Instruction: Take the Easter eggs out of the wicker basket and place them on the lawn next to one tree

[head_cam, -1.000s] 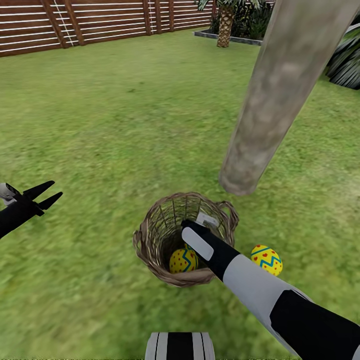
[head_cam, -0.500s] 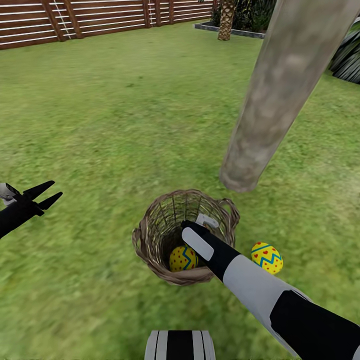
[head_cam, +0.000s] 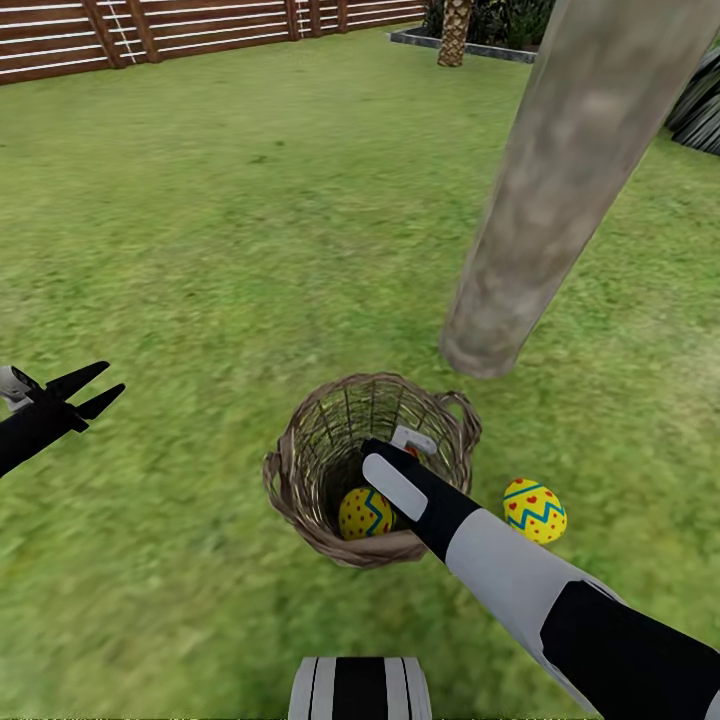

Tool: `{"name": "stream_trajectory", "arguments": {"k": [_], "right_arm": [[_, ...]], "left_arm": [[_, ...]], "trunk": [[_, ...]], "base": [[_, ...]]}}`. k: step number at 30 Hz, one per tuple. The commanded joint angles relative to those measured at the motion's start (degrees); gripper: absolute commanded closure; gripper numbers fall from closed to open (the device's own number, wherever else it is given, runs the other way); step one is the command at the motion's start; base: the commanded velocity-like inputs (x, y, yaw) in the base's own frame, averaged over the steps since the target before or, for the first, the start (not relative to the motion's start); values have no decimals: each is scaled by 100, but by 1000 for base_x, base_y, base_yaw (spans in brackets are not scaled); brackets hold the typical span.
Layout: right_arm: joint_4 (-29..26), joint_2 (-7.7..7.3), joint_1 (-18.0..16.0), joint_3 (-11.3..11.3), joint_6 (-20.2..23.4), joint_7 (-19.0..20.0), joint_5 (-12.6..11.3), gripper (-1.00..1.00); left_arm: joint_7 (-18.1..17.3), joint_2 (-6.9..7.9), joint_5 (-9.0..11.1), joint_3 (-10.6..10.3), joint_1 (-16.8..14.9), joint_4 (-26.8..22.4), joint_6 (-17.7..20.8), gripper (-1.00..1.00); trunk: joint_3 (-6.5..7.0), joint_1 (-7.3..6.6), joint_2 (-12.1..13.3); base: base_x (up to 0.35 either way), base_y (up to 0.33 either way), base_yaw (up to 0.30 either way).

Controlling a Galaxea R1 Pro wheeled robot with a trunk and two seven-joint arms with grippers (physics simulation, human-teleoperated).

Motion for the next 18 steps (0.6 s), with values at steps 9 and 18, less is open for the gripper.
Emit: {"name": "stream_trajectory", "arguments": {"k": [9, 18], "right_arm": [[-92, 0, -23, 13, 43, -80, 6, -100], [-464, 0, -24, 13, 68, -481, 7, -100]], "left_arm": [[-18, 1, -3, 5, -3, 1, 26, -100], [-18, 1, -3, 5, -3, 1, 26, -100]], "trunk": [[-86, -1, -2], [-169, -1, -2]], "base": [[0, 0, 0], [0, 0, 0]]}}
